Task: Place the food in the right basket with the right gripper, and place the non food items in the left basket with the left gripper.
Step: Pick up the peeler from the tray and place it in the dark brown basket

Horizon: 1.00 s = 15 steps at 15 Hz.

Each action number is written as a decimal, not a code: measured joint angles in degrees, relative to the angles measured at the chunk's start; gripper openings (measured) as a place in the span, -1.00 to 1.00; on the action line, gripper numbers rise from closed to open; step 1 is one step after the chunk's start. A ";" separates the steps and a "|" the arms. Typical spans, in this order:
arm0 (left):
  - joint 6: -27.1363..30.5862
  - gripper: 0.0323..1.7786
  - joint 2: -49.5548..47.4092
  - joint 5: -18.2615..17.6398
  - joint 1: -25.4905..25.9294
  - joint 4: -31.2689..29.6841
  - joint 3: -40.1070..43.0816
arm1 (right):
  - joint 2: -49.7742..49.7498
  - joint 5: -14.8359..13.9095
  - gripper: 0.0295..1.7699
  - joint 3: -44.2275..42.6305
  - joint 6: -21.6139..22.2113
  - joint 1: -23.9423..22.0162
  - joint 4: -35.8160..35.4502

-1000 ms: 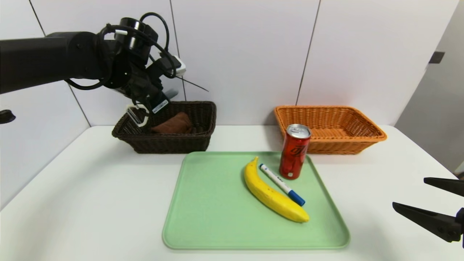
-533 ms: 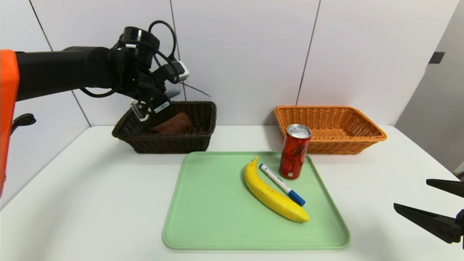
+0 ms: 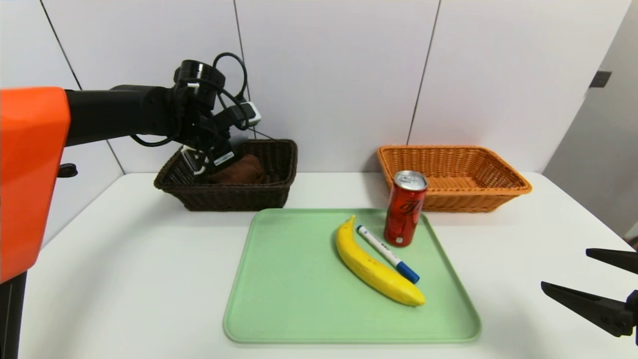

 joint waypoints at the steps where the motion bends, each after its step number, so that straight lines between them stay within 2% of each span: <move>1: -0.15 -0.70 0.51 0.00 0.21 0.00 0.00 | 0.00 -0.11 0.98 0.10 -0.02 0.00 -0.01; 4: -0.48 -0.70 1.45 -0.10 0.62 0.00 0.05 | 0.00 -0.15 0.98 0.15 -0.02 0.00 -0.01; 5: -0.59 -0.61 1.67 -0.10 0.74 0.00 0.09 | 0.00 -0.17 0.98 0.15 -0.02 0.00 -0.01; 8: -1.51 -0.12 1.97 0.01 0.77 0.05 0.09 | 0.00 -0.11 0.98 0.15 -0.02 -0.02 -0.01; 11: -3.67 0.20 1.87 0.04 0.74 0.00 0.07 | -0.02 -0.13 0.98 0.12 -0.02 -0.05 -0.04; 13: -7.22 0.37 1.21 0.09 0.52 -0.06 -0.09 | -0.22 -0.17 0.98 0.12 0.05 -0.09 0.02; 15: -13.23 0.50 0.02 0.91 -0.76 -0.04 -0.20 | -0.63 -0.28 0.98 0.21 0.05 -0.09 0.07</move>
